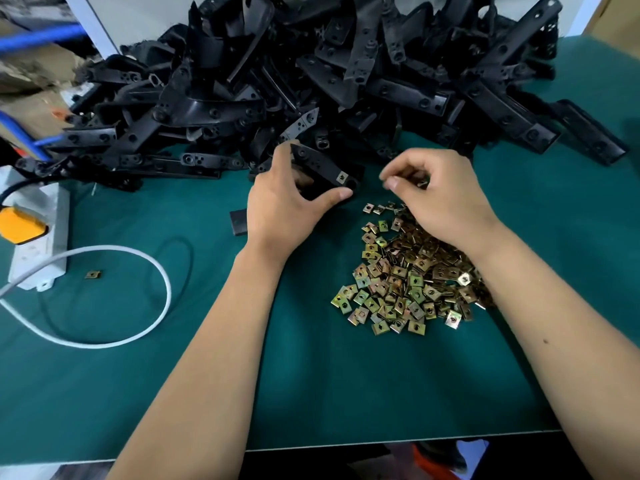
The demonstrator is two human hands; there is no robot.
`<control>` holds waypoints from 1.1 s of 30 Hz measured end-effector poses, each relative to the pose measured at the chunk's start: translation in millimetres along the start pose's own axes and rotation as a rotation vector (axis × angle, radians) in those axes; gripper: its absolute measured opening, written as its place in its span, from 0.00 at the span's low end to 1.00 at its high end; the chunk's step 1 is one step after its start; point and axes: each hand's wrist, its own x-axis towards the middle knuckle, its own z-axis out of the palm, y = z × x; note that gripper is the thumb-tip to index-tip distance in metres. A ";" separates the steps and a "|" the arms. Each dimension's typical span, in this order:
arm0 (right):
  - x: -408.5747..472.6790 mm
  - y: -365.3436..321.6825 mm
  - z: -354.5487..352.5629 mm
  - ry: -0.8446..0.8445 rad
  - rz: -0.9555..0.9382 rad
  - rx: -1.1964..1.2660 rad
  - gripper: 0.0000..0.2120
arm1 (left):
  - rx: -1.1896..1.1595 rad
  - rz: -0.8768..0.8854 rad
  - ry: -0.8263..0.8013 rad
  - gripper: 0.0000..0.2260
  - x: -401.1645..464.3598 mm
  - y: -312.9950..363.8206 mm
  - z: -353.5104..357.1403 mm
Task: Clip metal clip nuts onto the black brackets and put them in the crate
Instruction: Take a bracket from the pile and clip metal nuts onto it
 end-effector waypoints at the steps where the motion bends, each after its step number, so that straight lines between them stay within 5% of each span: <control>1: 0.1 1.0 -3.2 -0.035 -0.019 -0.069 0.06 | 0.009 -0.010 0.018 0.39 0.0 -1.7 -1.2; 7: -0.7 4.4 5.6 -0.192 -0.103 -0.354 0.09 | 0.009 -0.027 0.052 0.38 -0.6 -0.1 -1.3; 21: 3.1 -1.3 14.4 -0.248 -0.187 -0.512 0.12 | -0.209 0.100 -0.080 0.39 -11.3 8.5 -1.1; 33: 0.5 -2.6 9.3 0.096 -0.019 0.072 0.07 | -0.265 0.187 -0.136 0.37 -12.2 6.7 2.4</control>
